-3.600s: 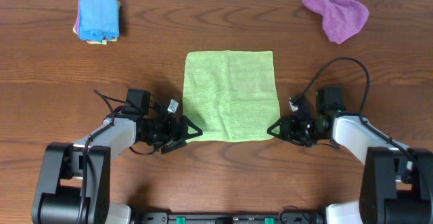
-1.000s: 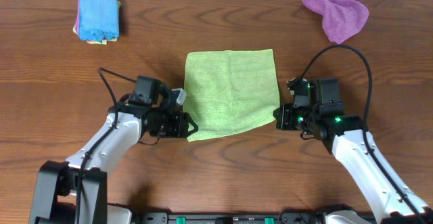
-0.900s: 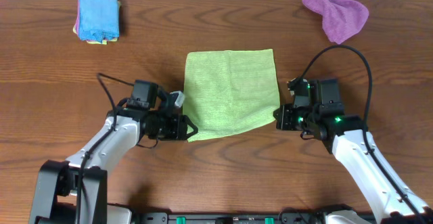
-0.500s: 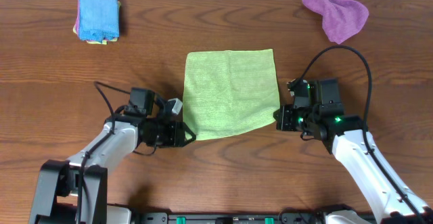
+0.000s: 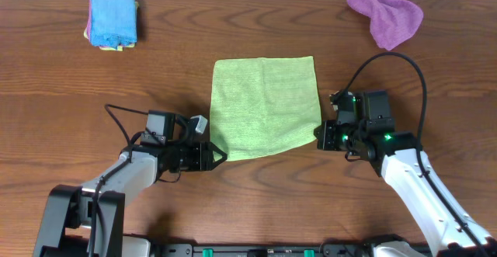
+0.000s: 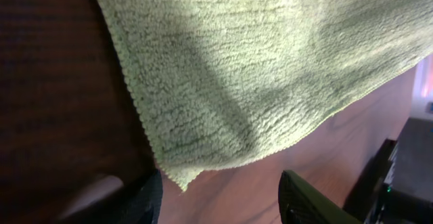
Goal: Fold the cloth
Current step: 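Lift the bottom corners with both grippers, holding the cloth edge raised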
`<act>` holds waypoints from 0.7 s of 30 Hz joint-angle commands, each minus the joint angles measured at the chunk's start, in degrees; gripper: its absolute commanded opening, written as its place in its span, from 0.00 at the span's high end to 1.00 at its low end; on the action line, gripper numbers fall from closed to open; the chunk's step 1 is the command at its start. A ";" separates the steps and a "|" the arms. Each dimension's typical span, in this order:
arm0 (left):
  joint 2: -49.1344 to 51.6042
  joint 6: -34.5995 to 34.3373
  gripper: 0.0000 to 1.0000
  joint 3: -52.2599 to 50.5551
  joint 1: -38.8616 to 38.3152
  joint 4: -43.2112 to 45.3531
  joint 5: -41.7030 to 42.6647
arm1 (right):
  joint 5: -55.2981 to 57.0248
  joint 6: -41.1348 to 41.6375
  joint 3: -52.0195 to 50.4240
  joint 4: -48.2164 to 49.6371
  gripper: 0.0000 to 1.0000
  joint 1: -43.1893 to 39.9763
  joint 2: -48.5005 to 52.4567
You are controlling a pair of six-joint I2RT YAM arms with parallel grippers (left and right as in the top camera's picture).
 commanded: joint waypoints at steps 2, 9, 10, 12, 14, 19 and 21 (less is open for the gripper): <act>0.13 -3.06 0.43 -2.49 0.02 1.33 -1.07 | -0.46 1.03 1.03 -0.02 0.98 0.35 0.07; 0.52 -4.50 0.42 -2.93 -1.77 6.49 -1.49 | -1.09 1.09 1.03 -0.04 0.98 0.35 0.04; 0.66 -4.98 0.42 -2.93 -2.03 6.99 -1.53 | -1.11 1.25 1.03 -0.04 0.98 0.35 0.04; 0.87 -5.68 0.42 -2.93 -2.64 7.63 -1.55 | -1.09 1.49 1.03 -0.04 0.98 0.35 0.04; 0.90 -6.08 0.42 -2.93 -3.15 7.96 -1.53 | -1.49 1.64 1.03 0.00 0.98 0.35 0.04; 0.92 -8.92 0.42 -2.93 -3.54 10.62 -2.91 | -1.51 1.64 1.03 0.00 0.98 0.35 0.04; 0.92 -10.40 0.42 -2.93 -3.54 11.89 -3.06 | -1.53 1.68 1.03 -0.04 0.98 0.35 0.04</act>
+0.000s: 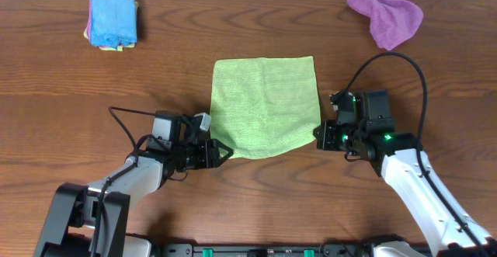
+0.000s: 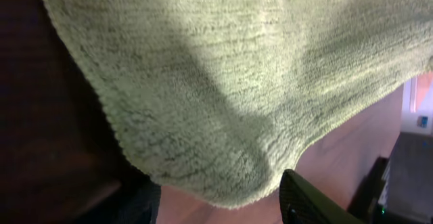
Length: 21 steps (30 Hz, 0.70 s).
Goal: Fold the cloth
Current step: 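Lift the bottom corners with both grippers, holding the cloth edge raised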
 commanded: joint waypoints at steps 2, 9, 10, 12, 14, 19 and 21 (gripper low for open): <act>0.68 -2.91 0.42 -0.52 -0.13 -0.26 -1.46 | -0.87 0.94 1.03 -0.02 0.98 0.35 0.04; 0.70 -3.82 0.42 -0.74 -1.11 -3.48 -6.21 | -0.85 0.92 1.03 -0.02 0.98 0.35 0.04; 0.68 -4.48 0.42 -0.76 -1.14 -3.28 -7.69 | -0.85 0.92 1.03 -0.02 0.98 0.35 0.04; 0.70 -4.59 0.42 -0.76 -1.14 -2.36 -9.29 | -0.85 0.92 1.03 -0.02 0.98 0.35 0.04; 0.70 -4.59 0.41 -0.76 -1.14 -0.70 -10.32 | -0.85 0.92 1.03 0.00 0.98 0.35 0.04; 0.70 -4.57 0.39 -0.76 -1.14 2.54 -12.39 | -1.09 0.92 1.03 -0.02 0.98 0.35 0.04; 0.70 -4.59 0.38 -0.76 -1.14 2.67 -12.79 | -1.27 0.92 1.03 -0.04 0.98 0.35 0.04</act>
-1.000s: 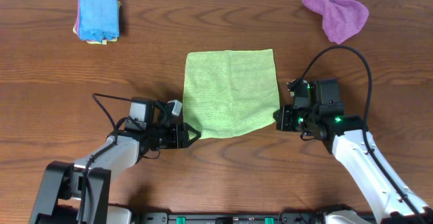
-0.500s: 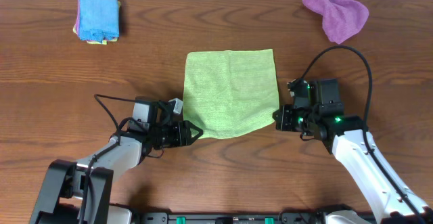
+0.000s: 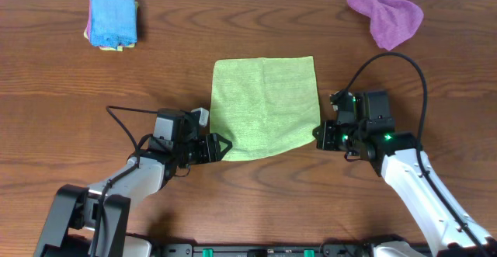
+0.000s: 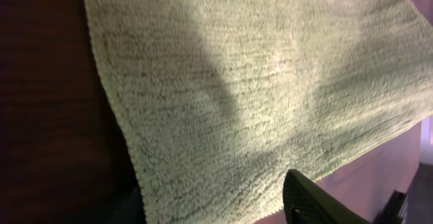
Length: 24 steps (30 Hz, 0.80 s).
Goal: Fold the cloth
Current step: 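Lift the bottom corners with both grippers, holding the cloth edge raised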
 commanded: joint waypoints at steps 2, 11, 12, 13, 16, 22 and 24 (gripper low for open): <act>1.25 -0.02 0.37 -0.96 0.04 -0.98 -5.81 | -0.76 0.59 1.03 -0.02 0.98 0.35 0.04; 2.10 -2.12 0.38 -0.96 -2.58 -2.05 0.83 | -0.74 0.59 1.03 -0.02 0.99 0.35 0.04; 2.10 -2.23 0.41 -0.96 -3.02 -2.19 0.81 | -0.74 0.59 1.03 -0.04 0.98 0.35 0.04; 2.12 -2.40 0.43 -0.96 -3.39 -2.19 0.81 | -0.74 0.59 1.03 -0.04 0.98 0.35 0.04; 2.12 -3.52 0.49 -0.96 -3.67 -2.32 0.87 | -0.74 0.59 1.03 -0.02 0.99 0.35 0.04; 2.12 -3.65 0.51 -0.96 -3.65 -5.53 0.81 | -0.74 0.59 1.03 -0.04 0.98 0.35 0.04; 2.12 -2.71 0.50 -0.96 -3.65 -7.02 0.74 | -0.74 0.59 1.03 -0.02 0.99 0.35 0.04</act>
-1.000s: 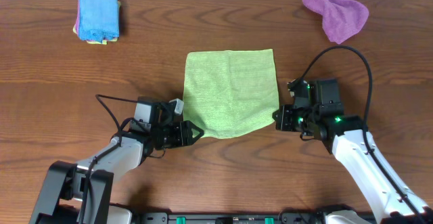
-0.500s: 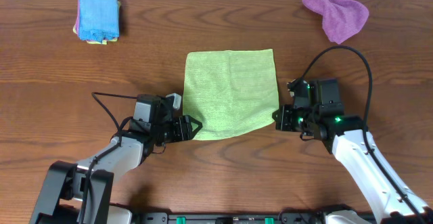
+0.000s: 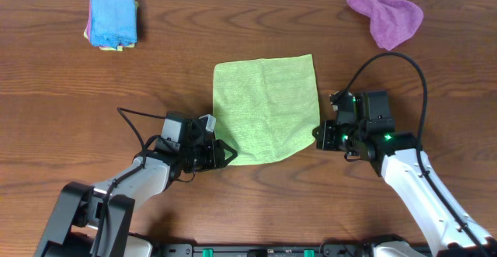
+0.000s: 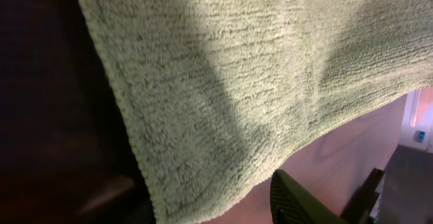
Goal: Fold the cloth
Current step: 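Lift the bottom corners with both grippers, holding the cloth edge raised, then carry both held corners forward over the cloth to fold it in half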
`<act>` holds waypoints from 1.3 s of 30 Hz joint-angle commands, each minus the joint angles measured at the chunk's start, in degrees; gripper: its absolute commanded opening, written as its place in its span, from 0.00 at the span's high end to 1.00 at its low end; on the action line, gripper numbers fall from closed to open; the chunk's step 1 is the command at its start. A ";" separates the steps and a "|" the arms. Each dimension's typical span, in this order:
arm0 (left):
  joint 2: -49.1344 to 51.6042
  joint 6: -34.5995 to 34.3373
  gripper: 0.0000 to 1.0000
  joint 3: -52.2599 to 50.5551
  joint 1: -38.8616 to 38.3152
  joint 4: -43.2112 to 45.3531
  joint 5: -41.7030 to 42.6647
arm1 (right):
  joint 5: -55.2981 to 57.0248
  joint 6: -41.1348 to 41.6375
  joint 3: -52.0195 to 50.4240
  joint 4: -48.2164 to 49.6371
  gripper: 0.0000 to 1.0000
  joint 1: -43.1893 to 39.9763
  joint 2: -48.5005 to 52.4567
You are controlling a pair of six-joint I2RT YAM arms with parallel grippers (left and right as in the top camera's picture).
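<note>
The green cloth lies spread flat in the middle of the table. Its near-left corner reaches down between the fingers of my left gripper, which stands open around it. In the left wrist view the cloth fills most of the frame, with one dark fingertip to the right of the corner. My right gripper rests at the cloth's near-right corner; its jaws are too small to read from overhead.
A folded blue cloth stack sits at the far left. At the far right lies a crumpled purple cloth. The brown wooden table is bare to the left of the green cloth.
My left gripper has shifted a little nearer and to the right along the cloth's near-left corner. The corner now hangs lower between its open fingers. The right arm has not moved.
At first the near-left corner lay just ahead of my open left fingers. Then the gripper was pressed in and the corner looked bunched and rounded. After that the cloth's left edge ran deep between the fingers, and now the corner sits between them. The right arm stayed put.
</note>
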 commanded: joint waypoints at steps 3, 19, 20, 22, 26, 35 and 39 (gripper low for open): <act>1.49 1.05 0.50 -1.33 -0.28 -4.70 -2.82 | -0.61 0.57 1.03 -0.02 0.98 0.35 0.04; 1.46 -0.35 0.94 -1.27 -0.28 -3.72 -4.33 | -1.99 0.57 1.03 0.02 0.98 0.37 0.04; 1.44 -0.26 0.94 -1.20 -0.26 -2.64 -3.04 | -2.45 0.59 1.03 0.02 0.98 0.37 0.04; 1.25 -0.28 0.94 -0.83 -0.11 0.90 0.42 | -2.75 0.59 1.03 0.02 0.98 0.37 0.04; 0.11 -2.84 0.95 2.82 1.99 2.47 4.94 | -2.69 0.59 1.03 0.68 0.98 0.35 0.04; -0.22 0.31 0.95 13.97 7.91 -3.82 7.13 | 2.25 1.88 1.03 3.28 0.98 0.35 0.04; -0.20 1.51 0.94 15.26 7.93 -3.78 1.22 | 3.08 2.56 1.03 7.91 0.98 0.35 0.52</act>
